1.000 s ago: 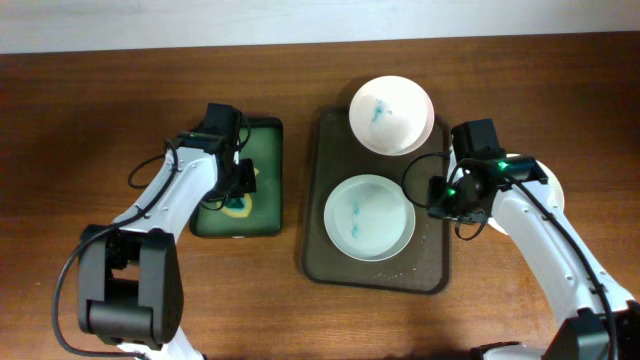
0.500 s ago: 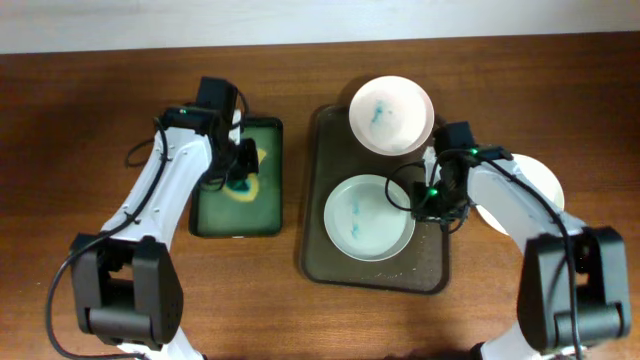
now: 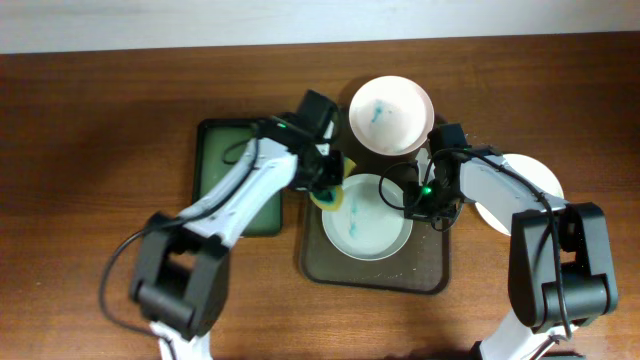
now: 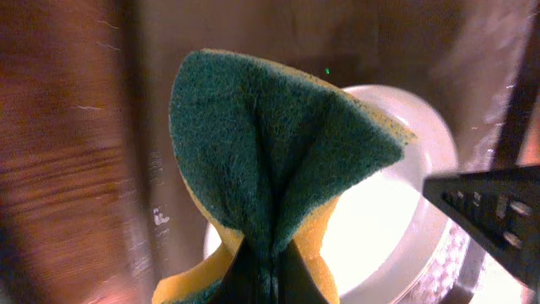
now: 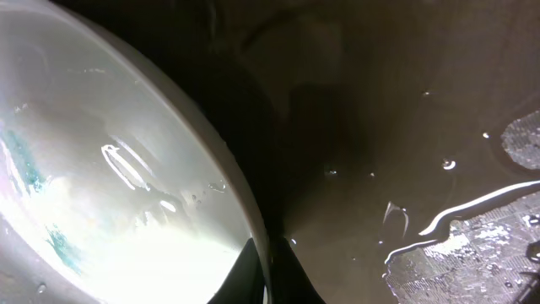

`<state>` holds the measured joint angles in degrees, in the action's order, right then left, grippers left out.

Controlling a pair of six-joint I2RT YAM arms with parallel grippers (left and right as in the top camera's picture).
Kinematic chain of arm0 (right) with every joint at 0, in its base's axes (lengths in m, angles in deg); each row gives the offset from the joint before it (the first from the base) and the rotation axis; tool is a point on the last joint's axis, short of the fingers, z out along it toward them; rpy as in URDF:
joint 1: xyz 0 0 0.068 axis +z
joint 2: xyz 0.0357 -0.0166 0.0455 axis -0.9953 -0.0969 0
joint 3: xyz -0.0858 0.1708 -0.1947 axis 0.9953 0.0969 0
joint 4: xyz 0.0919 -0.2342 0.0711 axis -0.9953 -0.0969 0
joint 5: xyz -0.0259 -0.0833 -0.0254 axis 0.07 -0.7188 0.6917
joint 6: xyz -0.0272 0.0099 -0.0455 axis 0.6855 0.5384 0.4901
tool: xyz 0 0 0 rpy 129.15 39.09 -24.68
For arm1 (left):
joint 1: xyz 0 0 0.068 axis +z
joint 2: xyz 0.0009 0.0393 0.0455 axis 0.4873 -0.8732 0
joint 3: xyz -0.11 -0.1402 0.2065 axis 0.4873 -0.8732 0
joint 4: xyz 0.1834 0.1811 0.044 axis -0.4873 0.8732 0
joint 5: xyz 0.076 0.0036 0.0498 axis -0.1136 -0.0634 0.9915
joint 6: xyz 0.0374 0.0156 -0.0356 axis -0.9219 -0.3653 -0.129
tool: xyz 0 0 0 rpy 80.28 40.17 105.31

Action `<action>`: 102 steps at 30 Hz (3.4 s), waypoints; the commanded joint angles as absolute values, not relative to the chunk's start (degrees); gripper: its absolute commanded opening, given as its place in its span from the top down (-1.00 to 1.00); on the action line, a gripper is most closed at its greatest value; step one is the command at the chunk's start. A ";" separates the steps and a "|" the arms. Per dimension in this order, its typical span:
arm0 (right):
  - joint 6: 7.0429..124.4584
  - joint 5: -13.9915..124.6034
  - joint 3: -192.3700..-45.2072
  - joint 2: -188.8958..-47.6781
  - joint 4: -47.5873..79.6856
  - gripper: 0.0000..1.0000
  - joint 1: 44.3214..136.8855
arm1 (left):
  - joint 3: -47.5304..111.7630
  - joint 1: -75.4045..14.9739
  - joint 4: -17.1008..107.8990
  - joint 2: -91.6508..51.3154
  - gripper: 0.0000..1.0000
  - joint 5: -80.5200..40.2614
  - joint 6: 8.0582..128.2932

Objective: Clean dirty plates on tray and stack at the side
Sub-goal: 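Scrub the bottom plate held by the right gripper with the sponge, then return the sponge to the water tray with the left gripper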

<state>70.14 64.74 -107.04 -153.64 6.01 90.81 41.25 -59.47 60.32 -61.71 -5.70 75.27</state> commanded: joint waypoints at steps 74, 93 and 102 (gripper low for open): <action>64.13 62.05 -107.17 -155.04 7.10 0.91 90.77 | 50.83 -71.08 64.78 -78.43 1.00 -5.03 68.10; 64.40 62.03 -107.17 -155.04 5.83 0.92 90.79 | 54.13 -58.42 78.00 -53.73 1.00 17.86 72.58; 69.27 62.11 -107.26 -154.17 4.45 0.91 90.79 | 35.09 -48.80 71.57 -53.55 0.72 19.43 72.56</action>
<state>66.69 65.48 -107.57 -153.97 6.03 91.20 42.56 -50.62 75.44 -52.70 18.54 71.92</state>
